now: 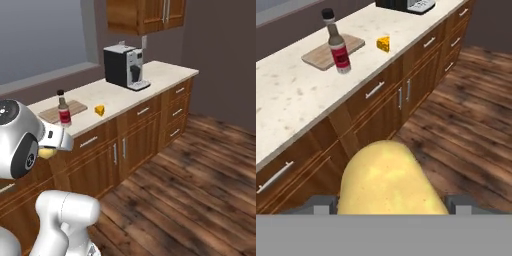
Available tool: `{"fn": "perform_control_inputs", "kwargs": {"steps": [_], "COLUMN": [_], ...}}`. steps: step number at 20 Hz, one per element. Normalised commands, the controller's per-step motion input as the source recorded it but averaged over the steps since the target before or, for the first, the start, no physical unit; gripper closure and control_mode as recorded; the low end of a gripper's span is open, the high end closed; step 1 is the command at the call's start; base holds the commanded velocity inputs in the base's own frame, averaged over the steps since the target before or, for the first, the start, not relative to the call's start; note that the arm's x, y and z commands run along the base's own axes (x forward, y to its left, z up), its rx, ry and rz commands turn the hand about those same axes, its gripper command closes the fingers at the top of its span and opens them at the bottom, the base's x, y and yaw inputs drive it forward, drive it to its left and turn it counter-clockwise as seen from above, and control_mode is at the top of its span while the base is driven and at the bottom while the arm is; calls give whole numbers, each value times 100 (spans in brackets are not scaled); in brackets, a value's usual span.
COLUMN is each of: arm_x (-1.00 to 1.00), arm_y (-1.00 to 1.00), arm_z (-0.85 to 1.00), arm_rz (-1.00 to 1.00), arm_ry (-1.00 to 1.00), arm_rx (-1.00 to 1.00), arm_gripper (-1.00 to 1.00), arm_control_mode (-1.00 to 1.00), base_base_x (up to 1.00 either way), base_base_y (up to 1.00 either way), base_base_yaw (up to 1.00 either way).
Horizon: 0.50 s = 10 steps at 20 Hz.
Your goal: Retrieve the reheated potato from the microwave, then place the potato, cheese, and condiment on the cutting board.
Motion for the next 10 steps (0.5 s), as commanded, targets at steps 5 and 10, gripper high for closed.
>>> {"fn": "perform_control_inputs", "kwargs": {"steps": [5,10], "arm_x": [0,0], "arm_y": [0,0], "arm_z": [0,0], "arm_rz": [0,0], "arm_ry": [0,0], "arm_rx": [0,0], "arm_gripper": [100,100], "arm_control_mode": [100,100], "base_base_x": [79,68], "base_base_y": [-19,-17], "base_base_yaw": [8,22]}}
